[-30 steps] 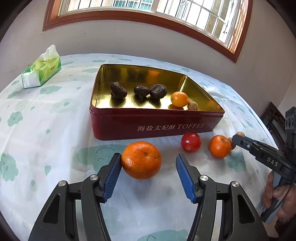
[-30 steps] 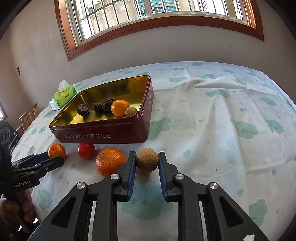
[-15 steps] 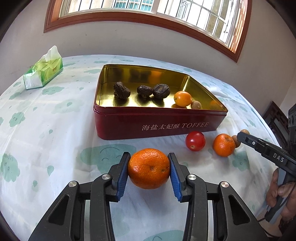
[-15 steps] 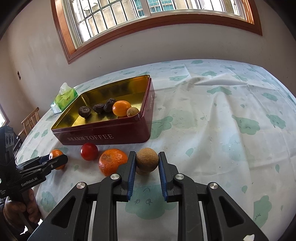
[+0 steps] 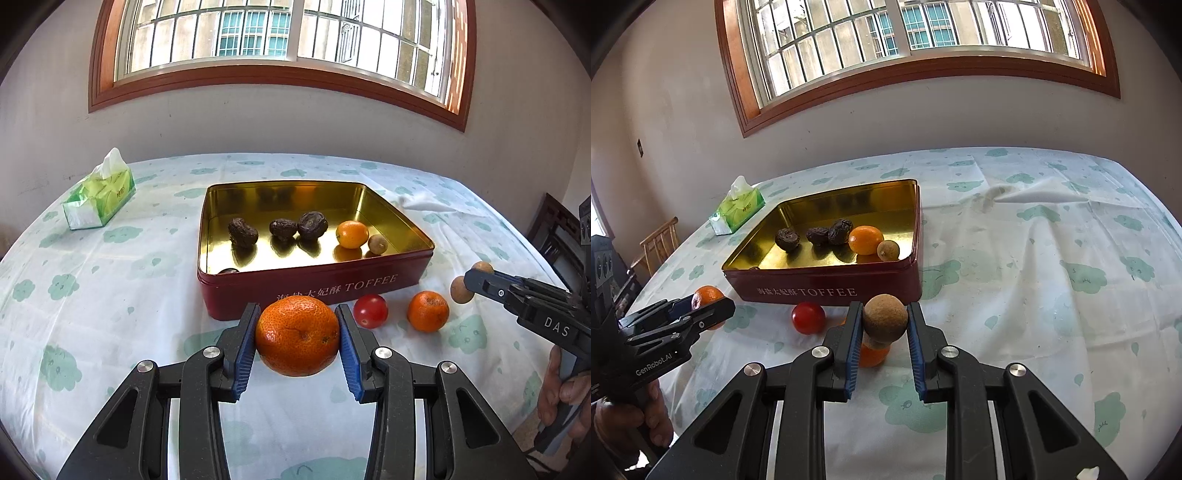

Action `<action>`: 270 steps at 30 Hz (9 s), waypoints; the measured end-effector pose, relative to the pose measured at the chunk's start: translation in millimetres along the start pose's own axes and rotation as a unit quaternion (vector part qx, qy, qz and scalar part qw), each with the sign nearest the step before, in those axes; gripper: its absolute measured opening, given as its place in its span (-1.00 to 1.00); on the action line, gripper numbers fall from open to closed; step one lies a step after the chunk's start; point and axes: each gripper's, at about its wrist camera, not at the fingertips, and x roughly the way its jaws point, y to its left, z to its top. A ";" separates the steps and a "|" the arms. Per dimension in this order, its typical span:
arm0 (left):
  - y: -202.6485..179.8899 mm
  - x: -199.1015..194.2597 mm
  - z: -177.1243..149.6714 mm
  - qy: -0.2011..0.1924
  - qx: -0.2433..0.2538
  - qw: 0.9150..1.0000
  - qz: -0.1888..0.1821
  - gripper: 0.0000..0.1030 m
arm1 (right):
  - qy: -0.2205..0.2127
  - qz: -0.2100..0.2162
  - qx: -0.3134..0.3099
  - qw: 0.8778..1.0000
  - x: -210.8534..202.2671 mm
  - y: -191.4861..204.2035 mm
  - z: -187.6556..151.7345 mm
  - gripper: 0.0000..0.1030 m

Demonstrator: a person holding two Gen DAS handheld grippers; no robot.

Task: Organize fruits
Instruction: 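Carry the tangerine with the left gripper while the right carries the brown fruit over the tin, then lower the tangerine with the left gripper while the right lowers the brown fruit into the tin, then open the left gripper to drop the tangerine while the right opens to release the brown fruit, then withdraw both open grippers from the tin toward the fruits on the cloth, then grasp the red tomato with the left gripper while the right grasps the rough-skinned orange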

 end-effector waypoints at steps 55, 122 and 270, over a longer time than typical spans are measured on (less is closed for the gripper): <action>12.8 0.5 56.2 -0.053 -0.002 0.998 0.031 -0.18 | -0.049 0.036 -0.039 0.997 1.9 56.4 50.3 -0.59; 26.5 66.2 68.7 -0.017 -0.017 0.998 0.050 -0.18 | -0.023 0.046 -0.013 0.999 62.6 40.9 63.7 -0.59; -50.9 80.9 10.2 0.108 -0.024 0.993 -0.050 -0.13 | 0.038 0.001 0.040 0.998 43.9 -28.9 -8.1 -0.28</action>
